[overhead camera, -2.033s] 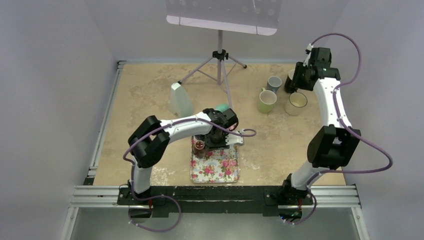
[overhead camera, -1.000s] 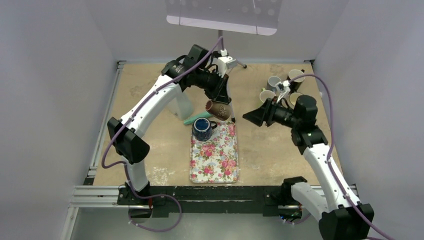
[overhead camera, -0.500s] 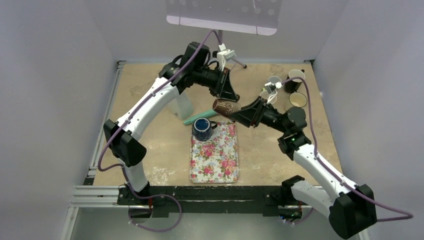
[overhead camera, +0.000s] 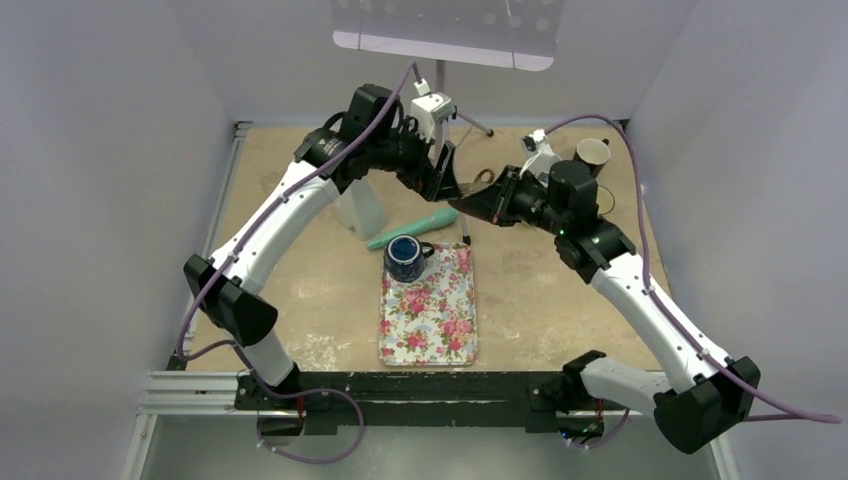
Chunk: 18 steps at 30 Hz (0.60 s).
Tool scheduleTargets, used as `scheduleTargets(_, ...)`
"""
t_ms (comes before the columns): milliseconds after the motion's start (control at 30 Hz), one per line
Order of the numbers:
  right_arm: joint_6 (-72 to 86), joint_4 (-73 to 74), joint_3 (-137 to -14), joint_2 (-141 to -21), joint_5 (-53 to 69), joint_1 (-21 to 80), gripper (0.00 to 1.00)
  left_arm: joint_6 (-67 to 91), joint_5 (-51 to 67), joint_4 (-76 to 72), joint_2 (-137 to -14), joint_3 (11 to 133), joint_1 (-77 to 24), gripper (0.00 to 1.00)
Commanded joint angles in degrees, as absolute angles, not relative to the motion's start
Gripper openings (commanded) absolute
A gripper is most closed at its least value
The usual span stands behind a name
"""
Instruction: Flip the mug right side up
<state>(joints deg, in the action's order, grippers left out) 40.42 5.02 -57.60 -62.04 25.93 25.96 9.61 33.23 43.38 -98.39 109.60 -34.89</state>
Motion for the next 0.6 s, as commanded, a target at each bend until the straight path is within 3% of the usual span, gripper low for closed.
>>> scheduleTargets(0, 24.05, 34.95, -66.37, -64.93, 0.79, 24.94, 0.00, -3.61, 16.29, 51.55, -93.80, 105.82, -35.37, 0.96)
scheduleTargets(333, 14.22, 45.20, -77.86, -87.25, -8.30, 24.93, 0.00, -11.42, 9.18, 57.68, -97.09, 103.02, -35.37, 0.98)
scheduleTargets(567, 10.42, 46.62, -86.70, -101.91, -8.06, 24.95, 0.00, -18.75, 10.53, 58.53, -96.81, 96.54, -35.53, 1.00)
